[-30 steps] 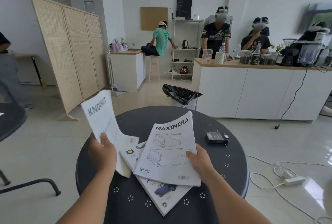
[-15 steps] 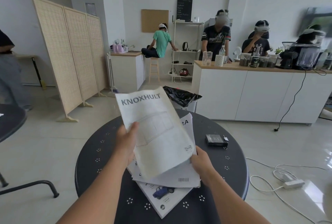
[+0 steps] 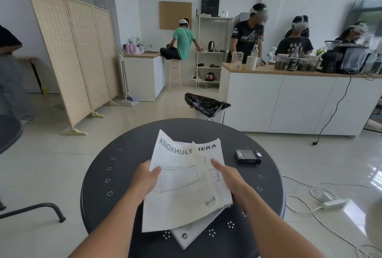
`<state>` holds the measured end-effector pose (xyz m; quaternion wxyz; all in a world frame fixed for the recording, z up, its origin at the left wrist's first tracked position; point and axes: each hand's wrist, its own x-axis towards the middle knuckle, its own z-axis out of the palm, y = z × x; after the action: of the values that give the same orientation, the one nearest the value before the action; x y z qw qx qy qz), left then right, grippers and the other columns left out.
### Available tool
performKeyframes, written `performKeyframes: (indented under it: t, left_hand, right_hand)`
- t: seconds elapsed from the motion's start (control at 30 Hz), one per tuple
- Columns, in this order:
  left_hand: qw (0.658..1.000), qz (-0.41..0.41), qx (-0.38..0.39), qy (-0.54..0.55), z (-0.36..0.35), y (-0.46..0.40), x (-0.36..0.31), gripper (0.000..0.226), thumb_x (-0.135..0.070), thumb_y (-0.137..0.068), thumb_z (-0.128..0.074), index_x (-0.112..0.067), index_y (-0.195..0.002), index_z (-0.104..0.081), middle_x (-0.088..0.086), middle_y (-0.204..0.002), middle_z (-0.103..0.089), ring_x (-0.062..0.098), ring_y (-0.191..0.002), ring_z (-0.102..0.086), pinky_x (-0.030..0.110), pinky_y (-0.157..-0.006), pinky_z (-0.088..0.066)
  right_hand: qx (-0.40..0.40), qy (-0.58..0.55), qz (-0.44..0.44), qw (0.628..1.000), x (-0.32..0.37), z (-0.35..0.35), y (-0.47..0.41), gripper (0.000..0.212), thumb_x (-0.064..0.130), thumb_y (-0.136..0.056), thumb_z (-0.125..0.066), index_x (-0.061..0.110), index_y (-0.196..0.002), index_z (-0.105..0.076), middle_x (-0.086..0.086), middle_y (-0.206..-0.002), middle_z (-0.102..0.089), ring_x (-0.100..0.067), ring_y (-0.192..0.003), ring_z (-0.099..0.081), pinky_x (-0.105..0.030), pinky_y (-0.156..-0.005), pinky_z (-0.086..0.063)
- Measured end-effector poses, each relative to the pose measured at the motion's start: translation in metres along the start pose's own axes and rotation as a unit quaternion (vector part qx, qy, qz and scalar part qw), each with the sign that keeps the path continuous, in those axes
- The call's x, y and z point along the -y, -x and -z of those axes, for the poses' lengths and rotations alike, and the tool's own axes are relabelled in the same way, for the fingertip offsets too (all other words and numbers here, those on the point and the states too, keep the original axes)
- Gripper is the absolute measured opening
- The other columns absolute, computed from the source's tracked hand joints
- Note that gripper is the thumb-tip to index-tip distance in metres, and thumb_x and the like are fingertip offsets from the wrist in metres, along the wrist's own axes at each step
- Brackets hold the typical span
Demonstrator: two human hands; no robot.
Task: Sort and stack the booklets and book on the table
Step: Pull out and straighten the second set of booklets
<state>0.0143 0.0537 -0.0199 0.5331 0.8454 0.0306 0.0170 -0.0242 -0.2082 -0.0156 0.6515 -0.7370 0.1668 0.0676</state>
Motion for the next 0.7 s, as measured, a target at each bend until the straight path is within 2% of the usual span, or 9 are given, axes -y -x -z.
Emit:
performKeyframes:
  t: [0.07,0.13,0.27,0.33,0.37,0.47,0.53,0.63,0.7]
  left_hand:
    - [1.0,-0.015,0.006,-0.003,-0.003,0.001,-0.004,0.025,-0.021,-0.099,-0.051,-0.022,-0.118,-0.066,-0.006,-0.105,-0.07,0.018,-0.096,-0.064,0.036,-0.084,-0.052]
    - [0.999,-0.021,0.013,0.032,-0.005,0.002,-0.007,0.024,-0.024,-0.1,-0.051,-0.024,-0.118,-0.066,-0.005,-0.109,-0.07,0.021,-0.104,-0.064,0.042,-0.093,-0.051]
    - [0.988,-0.026,0.027,0.152,-0.001,0.003,-0.008,0.02,-0.032,-0.098,-0.057,-0.031,-0.114,-0.068,-0.008,-0.11,-0.074,0.017,-0.106,-0.066,0.043,-0.095,-0.052]
    - [0.98,-0.015,0.036,0.194,0.001,0.002,-0.009,0.018,-0.034,-0.097,-0.06,-0.032,-0.112,-0.07,-0.007,-0.111,-0.075,0.016,-0.105,-0.068,0.043,-0.094,-0.053]
    - [0.979,-0.008,0.045,0.198,0.001,0.002,-0.01,0.017,-0.033,-0.097,-0.06,-0.032,-0.111,-0.07,-0.006,-0.11,-0.075,0.016,-0.104,-0.069,0.043,-0.093,-0.054]
    - [0.982,0.005,0.078,0.173,-0.002,0.004,-0.012,0.013,-0.03,-0.098,-0.06,-0.032,-0.105,-0.07,-0.005,-0.107,-0.077,0.017,-0.099,-0.072,0.04,-0.086,-0.057]
    - [0.978,0.011,0.096,0.183,-0.003,0.005,-0.012,0.013,-0.027,-0.098,-0.06,-0.029,-0.106,-0.07,-0.002,-0.106,-0.077,0.018,-0.096,-0.073,0.038,-0.082,-0.058]
    - [0.952,0.029,0.118,0.28,-0.001,0.008,-0.012,0.019,-0.021,-0.097,-0.061,-0.02,-0.115,-0.069,0.006,-0.108,-0.077,0.026,-0.097,-0.074,0.041,-0.076,-0.06]
    - [0.924,0.043,0.139,0.354,0.002,0.008,-0.015,0.021,-0.019,-0.096,-0.062,-0.016,-0.116,-0.069,0.011,-0.108,-0.077,0.032,-0.098,-0.073,0.041,-0.069,-0.061]
  right_hand:
    - [0.007,0.012,0.017,1.0,-0.004,-0.001,-0.003,0.024,0.022,-0.091,-0.074,0.01,-0.112,-0.075,-0.001,-0.096,-0.083,-0.026,-0.09,-0.079,-0.047,-0.089,-0.061]
    - [0.011,0.003,0.023,1.0,-0.007,-0.001,-0.005,0.023,0.005,-0.089,-0.072,0.011,-0.112,-0.072,-0.004,-0.098,-0.083,-0.029,-0.092,-0.078,-0.05,-0.089,-0.061]
    - [0.014,-0.006,0.047,0.999,-0.004,0.001,-0.005,0.026,0.003,-0.091,-0.066,0.014,-0.113,-0.071,0.0,-0.097,-0.083,-0.024,-0.089,-0.079,-0.04,-0.077,-0.063]
    - [0.013,-0.034,0.057,0.998,-0.001,-0.002,-0.003,0.023,0.014,-0.094,-0.067,0.013,-0.116,-0.072,0.0,-0.098,-0.083,-0.023,-0.088,-0.08,-0.037,-0.075,-0.062]
    - [0.016,-0.046,0.061,0.997,0.002,-0.004,-0.002,0.025,0.024,-0.096,-0.067,0.013,-0.117,-0.072,-0.001,-0.1,-0.083,-0.023,-0.09,-0.08,-0.039,-0.079,-0.062]
    - [0.033,-0.048,0.046,0.997,0.004,-0.009,-0.001,0.045,0.049,-0.098,-0.059,0.013,-0.121,-0.071,-0.004,-0.11,-0.081,-0.027,-0.101,-0.077,-0.05,-0.099,-0.056]
    - [0.042,-0.062,0.02,0.997,0.001,-0.011,-0.003,0.058,0.061,-0.097,-0.051,0.014,-0.127,-0.07,-0.006,-0.118,-0.078,-0.031,-0.109,-0.074,-0.054,-0.106,-0.05]
    - [0.057,-0.11,-0.004,0.992,-0.004,-0.007,-0.009,0.072,0.073,-0.093,-0.041,0.019,-0.132,-0.068,-0.01,-0.123,-0.076,-0.035,-0.115,-0.071,-0.056,-0.108,-0.047]
    - [0.069,-0.125,-0.011,0.99,-0.005,-0.006,-0.012,0.075,0.078,-0.088,-0.042,0.022,-0.129,-0.071,-0.011,-0.122,-0.076,-0.037,-0.113,-0.071,-0.057,-0.108,-0.047]
